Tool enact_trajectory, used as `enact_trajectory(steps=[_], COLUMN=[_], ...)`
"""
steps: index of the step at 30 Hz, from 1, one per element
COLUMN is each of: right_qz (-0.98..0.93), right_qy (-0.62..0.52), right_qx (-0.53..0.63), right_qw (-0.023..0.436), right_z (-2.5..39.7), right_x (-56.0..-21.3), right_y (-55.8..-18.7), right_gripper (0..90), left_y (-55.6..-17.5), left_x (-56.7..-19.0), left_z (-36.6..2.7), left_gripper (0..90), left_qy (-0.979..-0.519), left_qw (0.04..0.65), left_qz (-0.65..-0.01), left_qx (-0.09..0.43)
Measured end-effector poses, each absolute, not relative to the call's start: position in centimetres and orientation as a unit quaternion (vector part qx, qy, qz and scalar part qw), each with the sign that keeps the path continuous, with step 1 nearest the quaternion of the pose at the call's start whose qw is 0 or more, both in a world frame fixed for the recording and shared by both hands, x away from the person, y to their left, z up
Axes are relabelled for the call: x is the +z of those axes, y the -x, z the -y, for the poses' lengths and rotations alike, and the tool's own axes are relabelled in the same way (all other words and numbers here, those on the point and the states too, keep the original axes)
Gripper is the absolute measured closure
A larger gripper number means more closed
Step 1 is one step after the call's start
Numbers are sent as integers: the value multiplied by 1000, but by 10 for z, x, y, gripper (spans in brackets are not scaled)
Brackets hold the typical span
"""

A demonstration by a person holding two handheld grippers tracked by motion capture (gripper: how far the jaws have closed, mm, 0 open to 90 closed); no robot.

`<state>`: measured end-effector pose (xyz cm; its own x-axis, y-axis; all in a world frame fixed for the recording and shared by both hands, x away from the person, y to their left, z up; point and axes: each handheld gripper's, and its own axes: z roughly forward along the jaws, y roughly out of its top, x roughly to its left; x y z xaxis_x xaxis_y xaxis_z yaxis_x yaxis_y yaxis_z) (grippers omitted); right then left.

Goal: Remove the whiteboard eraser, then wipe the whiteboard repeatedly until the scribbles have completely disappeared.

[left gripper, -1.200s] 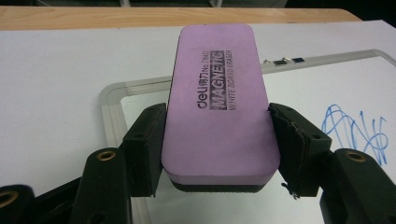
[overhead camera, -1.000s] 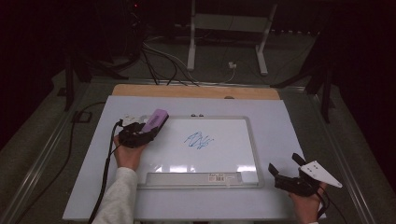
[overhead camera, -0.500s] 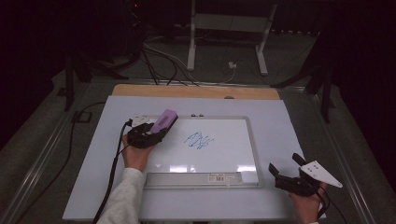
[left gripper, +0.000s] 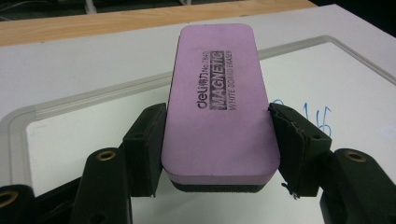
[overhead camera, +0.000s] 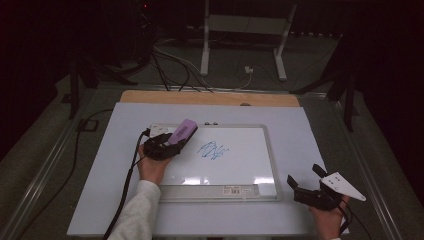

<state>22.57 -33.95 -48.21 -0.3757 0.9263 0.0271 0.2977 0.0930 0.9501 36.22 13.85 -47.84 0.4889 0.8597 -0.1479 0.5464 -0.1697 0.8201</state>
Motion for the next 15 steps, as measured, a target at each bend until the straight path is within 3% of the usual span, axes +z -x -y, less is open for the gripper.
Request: enact_trajectory(steps=[15], right_qz=[-666], right_qy=[-459], right_qx=[493], right_qw=[319], right_z=[340], right_x=[-482], right_y=[-226], right_gripper=[2], left_y=[-363], left_x=[-487], left_z=[-121], left_gripper=[416], left_qy=[-758], left_qw=[424], left_qz=[-464], left_qx=[173])
